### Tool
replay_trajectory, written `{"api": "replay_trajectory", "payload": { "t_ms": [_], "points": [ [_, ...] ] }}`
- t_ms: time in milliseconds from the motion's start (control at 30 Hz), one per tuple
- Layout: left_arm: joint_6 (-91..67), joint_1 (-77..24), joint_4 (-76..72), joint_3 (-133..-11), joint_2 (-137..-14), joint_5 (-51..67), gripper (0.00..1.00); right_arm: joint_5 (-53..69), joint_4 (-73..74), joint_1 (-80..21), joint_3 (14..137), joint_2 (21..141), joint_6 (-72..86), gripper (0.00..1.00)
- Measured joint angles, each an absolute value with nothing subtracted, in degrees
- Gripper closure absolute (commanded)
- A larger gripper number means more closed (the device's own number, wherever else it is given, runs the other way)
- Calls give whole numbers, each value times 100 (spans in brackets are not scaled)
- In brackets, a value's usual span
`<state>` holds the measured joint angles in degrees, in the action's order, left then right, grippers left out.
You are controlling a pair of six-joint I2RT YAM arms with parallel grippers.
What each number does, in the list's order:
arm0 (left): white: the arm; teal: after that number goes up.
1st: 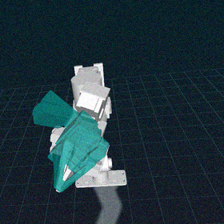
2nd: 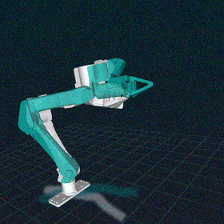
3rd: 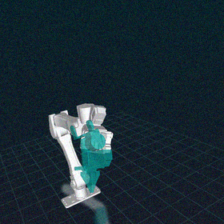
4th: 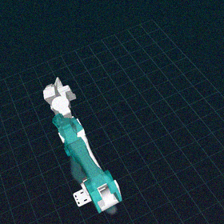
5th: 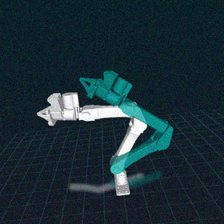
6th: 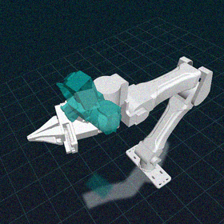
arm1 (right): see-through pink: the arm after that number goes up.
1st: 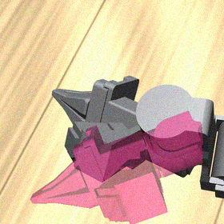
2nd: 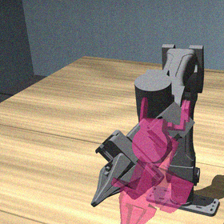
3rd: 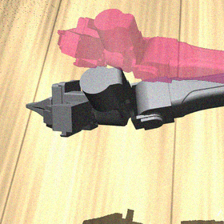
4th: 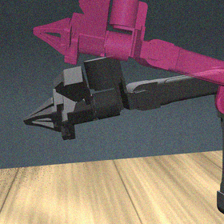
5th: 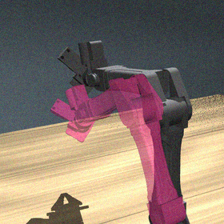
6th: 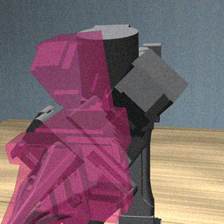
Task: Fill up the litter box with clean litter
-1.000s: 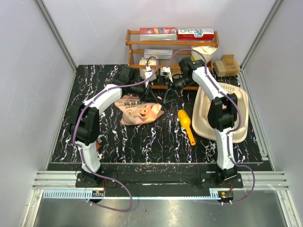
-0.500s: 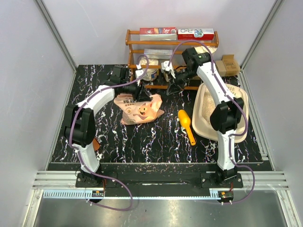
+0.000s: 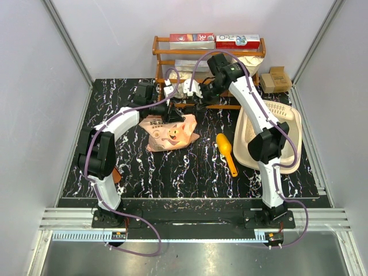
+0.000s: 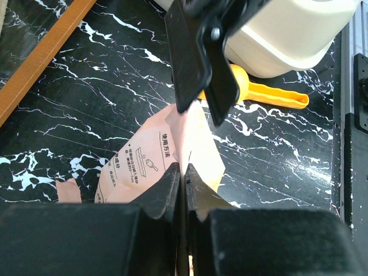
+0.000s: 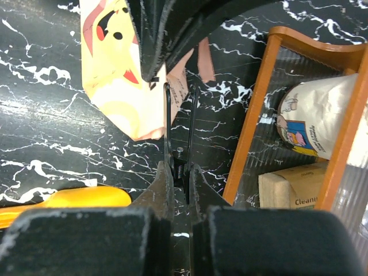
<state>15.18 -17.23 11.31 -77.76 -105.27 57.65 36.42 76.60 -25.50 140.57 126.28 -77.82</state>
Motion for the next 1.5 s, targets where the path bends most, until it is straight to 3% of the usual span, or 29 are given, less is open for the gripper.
{"api": "replay_trajectory", "payload": {
  "t_ms": [500, 567, 600, 633, 833, 1100, 1500],
  "points": [
    [1153, -1717, 714, -7559, -10468, 5758, 98, 3201, 7684, -2707, 13627, 12632, -7800, 100],
    [1151, -1717, 711, -7559, -10468, 5758, 95, 3199, 7682, -2716, 13572, 12632, -7787, 100],
    [1149, -1717, 714, -7559, -10468, 5758, 92, 3192, 7679, -2727, 13539, 12632, -7776, 100],
    [1149, -1717, 714, -7557, -10468, 5758, 82, 3186, 7682, -2740, 13511, 12632, -7771, 100],
    [1262, -1708, 821, -7559, -10405, 5754, 65, 2982, 7677, -2867, 13437, 12632, -7749, 100],
    [1634, -1199, 1243, -7091, -9664, 5719, 58, 2615, 7682, -3159, 13631, 12654, -7723, 100],
    [1441, -464, 1323, -6438, -8823, 5699, 57, 2130, 7682, -3485, 13675, 12654, -7712, 100]
  ]
}}
